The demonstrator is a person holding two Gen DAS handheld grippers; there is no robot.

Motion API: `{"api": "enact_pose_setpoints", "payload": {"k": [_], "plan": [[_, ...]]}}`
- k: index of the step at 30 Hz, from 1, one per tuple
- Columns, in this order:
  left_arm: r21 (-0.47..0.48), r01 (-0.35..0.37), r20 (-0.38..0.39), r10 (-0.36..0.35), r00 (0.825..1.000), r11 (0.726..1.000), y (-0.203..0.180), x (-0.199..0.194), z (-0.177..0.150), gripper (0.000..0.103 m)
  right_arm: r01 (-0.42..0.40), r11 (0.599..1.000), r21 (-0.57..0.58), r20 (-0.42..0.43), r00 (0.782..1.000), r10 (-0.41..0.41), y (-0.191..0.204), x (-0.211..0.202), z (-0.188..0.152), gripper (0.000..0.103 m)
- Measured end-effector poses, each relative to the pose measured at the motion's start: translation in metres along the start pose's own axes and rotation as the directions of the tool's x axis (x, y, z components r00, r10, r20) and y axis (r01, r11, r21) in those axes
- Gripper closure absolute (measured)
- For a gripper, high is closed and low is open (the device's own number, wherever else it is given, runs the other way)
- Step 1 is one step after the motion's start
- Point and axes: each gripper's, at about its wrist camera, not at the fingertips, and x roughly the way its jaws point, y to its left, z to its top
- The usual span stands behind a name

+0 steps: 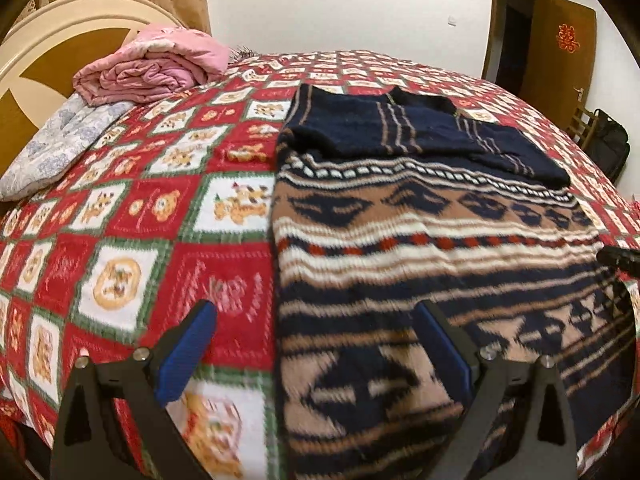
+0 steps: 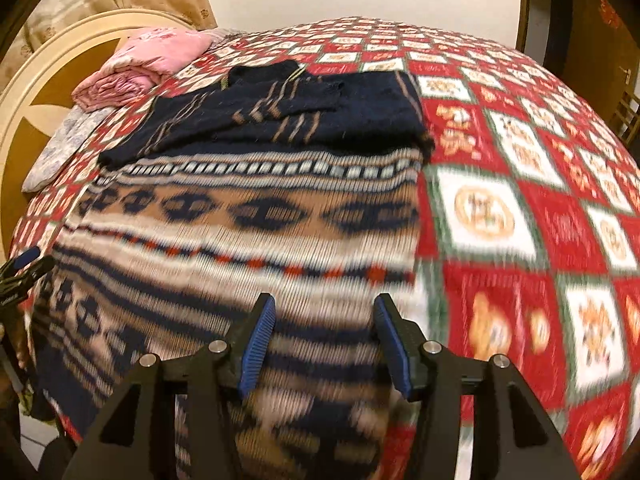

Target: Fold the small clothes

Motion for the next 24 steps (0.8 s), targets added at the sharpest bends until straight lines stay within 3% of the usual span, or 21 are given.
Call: {"api": "enact_pose_setpoints", "payload": {"k": [3,16,24], "plan": [[0.006,0.004,-0.012,-0.004,1.0,1.0,-0.004,-0.002,-0.011,0.002,0.026,0.999,-0.033,0.017,1.0,-0.026,0.009,-0.009,-0.015,0.05],[-0.04,0.023,-0.025,-0.024,0.999,0.999,0.004,-0.021,-0.045,0.002,-0.018,1.0,-0.006,0.025,1.0,0.018,0.019,-0.035,-0.057,0.05],[-0.043,0.045,-0.071,-0.048,0.996,0.998,0.005,-0.033,-0.074,0.003,-0.053,0.998,0.029,0.042,0.998,0.052,0.018,-0.055,-0.086,0.05]]}}
